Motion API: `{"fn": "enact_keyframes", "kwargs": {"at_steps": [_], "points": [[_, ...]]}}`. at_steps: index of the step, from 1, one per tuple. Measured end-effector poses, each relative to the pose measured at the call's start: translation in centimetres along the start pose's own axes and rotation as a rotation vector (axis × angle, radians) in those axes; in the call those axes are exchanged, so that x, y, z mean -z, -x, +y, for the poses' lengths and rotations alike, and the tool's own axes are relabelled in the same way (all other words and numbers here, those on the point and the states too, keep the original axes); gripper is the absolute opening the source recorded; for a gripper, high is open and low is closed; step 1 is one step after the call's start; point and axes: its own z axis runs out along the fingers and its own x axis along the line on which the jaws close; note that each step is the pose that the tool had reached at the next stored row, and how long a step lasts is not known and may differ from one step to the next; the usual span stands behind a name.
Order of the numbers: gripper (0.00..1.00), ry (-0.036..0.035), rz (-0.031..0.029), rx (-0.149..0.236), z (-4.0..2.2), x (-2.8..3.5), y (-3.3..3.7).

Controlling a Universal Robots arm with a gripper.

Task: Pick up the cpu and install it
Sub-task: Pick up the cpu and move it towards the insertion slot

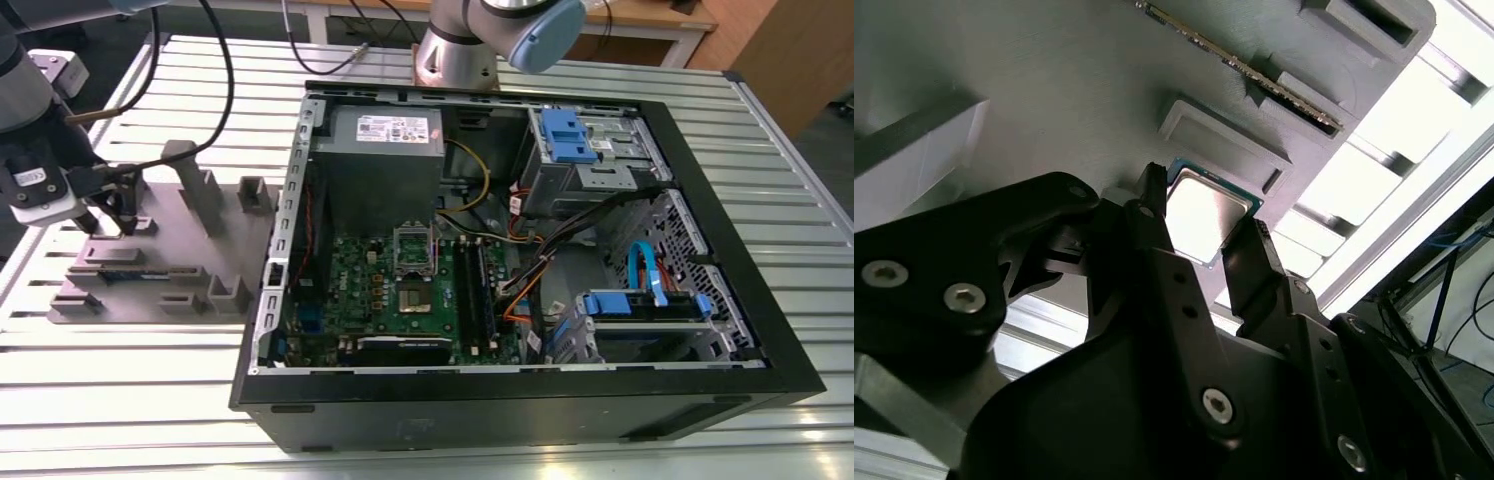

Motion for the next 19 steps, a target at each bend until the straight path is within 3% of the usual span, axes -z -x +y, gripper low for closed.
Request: {"fn": "enact_keyframes", "kwargs": {"at_steps": [14, 19], "points": [[0.47, -0.0052, 0.0001, 0.0, 0.07, 0.03, -0.01], [0.47, -0.0051, 0.0, 0.0, 0.09, 0.33, 0.0]]}}
